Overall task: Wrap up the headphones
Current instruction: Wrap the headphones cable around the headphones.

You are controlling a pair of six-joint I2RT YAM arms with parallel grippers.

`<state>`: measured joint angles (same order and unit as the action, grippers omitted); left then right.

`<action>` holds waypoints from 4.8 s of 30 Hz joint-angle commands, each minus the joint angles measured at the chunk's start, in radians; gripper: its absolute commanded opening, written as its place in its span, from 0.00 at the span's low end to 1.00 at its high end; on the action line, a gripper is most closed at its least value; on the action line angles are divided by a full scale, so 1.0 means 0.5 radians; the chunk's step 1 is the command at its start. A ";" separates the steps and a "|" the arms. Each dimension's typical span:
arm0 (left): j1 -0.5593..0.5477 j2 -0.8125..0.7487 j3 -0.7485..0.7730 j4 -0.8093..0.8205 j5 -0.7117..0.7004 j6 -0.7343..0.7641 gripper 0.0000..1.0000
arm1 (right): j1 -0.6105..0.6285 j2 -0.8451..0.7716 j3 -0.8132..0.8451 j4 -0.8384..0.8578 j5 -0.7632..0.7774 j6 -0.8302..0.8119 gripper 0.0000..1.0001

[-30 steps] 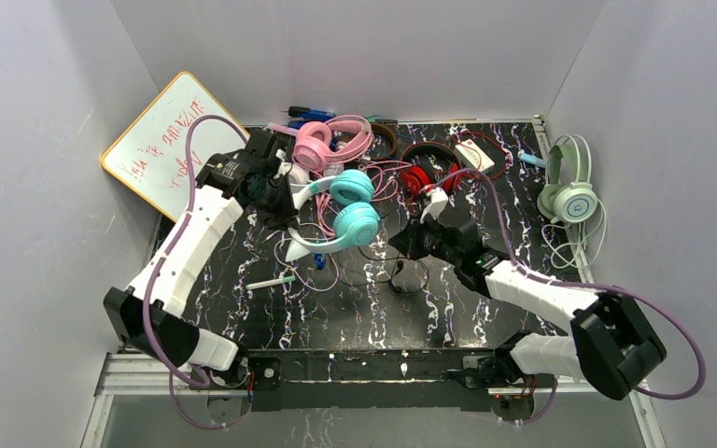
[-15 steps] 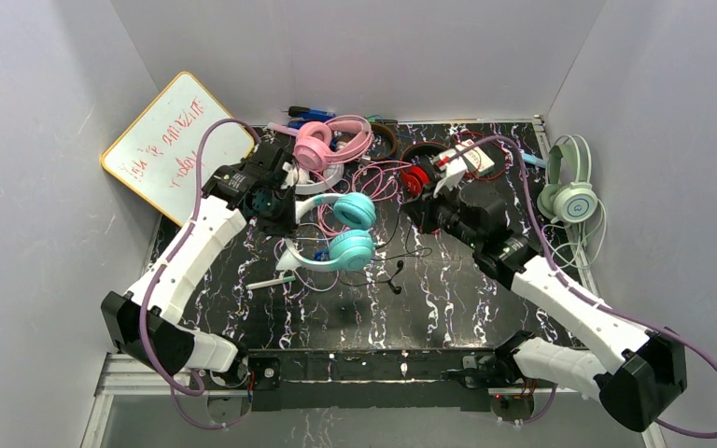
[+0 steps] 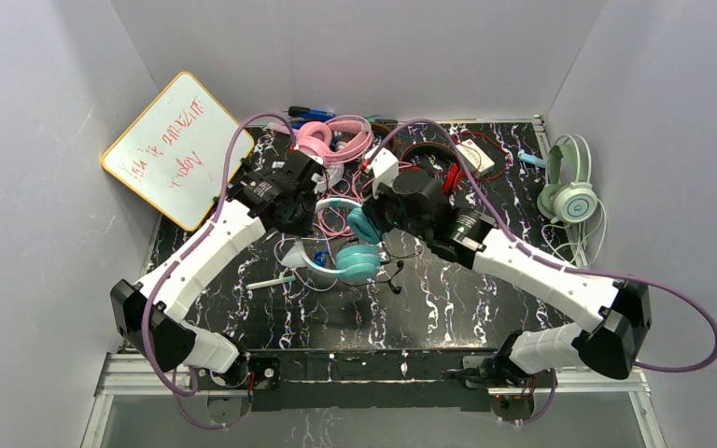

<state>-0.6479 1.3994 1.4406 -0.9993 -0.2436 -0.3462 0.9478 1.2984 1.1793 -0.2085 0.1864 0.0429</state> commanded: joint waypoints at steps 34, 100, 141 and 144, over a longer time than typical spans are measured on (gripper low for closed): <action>-0.067 -0.282 -0.146 0.296 0.282 0.027 0.00 | 0.010 0.229 0.661 -0.422 -0.094 0.144 0.27; -0.124 -0.558 -0.005 0.182 0.205 -0.362 0.00 | -0.856 -0.231 -0.029 -0.230 -0.798 0.392 0.45; 0.152 -0.353 0.438 -0.085 0.054 -0.894 0.00 | -0.860 -1.176 -0.987 -0.107 -0.393 0.652 0.94; 0.155 -0.362 0.409 -0.061 0.048 -0.888 0.00 | -0.861 -1.229 -1.030 -0.051 -0.509 0.610 0.94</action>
<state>-0.5766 1.2530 1.6447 -1.0599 -0.2008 -0.7639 0.5182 0.7238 0.6395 -0.2867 -0.0017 0.3832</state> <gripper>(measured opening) 0.094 0.939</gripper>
